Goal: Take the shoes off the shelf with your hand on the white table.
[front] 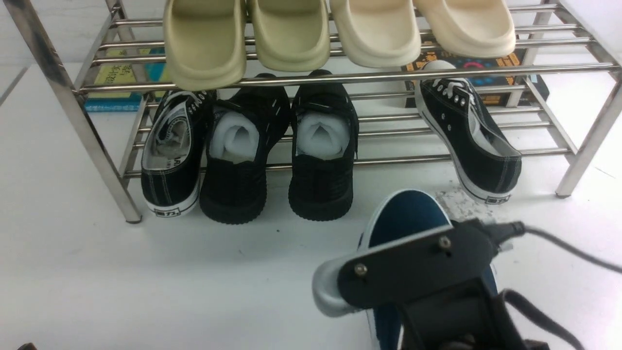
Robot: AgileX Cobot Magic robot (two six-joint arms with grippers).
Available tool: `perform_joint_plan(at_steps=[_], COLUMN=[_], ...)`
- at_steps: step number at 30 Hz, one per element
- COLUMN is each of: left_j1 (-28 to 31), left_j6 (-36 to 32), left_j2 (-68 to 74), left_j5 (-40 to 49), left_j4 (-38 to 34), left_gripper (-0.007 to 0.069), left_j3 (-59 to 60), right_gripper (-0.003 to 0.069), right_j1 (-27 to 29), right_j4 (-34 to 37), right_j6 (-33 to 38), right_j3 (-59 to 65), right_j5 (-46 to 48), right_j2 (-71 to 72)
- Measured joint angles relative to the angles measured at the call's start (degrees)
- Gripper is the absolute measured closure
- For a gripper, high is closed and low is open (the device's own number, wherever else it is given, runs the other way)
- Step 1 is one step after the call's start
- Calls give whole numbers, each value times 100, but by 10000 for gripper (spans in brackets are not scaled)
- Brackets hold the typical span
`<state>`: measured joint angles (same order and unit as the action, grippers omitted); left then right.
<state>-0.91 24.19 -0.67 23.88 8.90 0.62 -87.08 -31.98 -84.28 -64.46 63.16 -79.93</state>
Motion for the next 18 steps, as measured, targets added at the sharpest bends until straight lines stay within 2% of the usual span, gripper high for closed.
perform_joint_plan(at_steps=[4, 6, 12, 18], left_j1=[0, 0, 0, 0], left_j6=[0, 0, 0, 0], left_j2=[0, 0, 0, 0], left_j5=[0, 0, 0, 0], left_j4=[0, 0, 0, 0], left_gripper=[385, 385, 385, 385], left_j3=[0, 0, 0, 0], right_gripper=[601, 599, 586, 566], right_j1=[141, 258, 786, 869], right_j4=[-629, -765, -850, -827], right_j6=[-970, -1139, -1260, -1267], right_j3=[384, 405, 412, 412], right_j5=[-688, -929, -1913, -2369], right_j2=[-160, -289, -963, -1455])
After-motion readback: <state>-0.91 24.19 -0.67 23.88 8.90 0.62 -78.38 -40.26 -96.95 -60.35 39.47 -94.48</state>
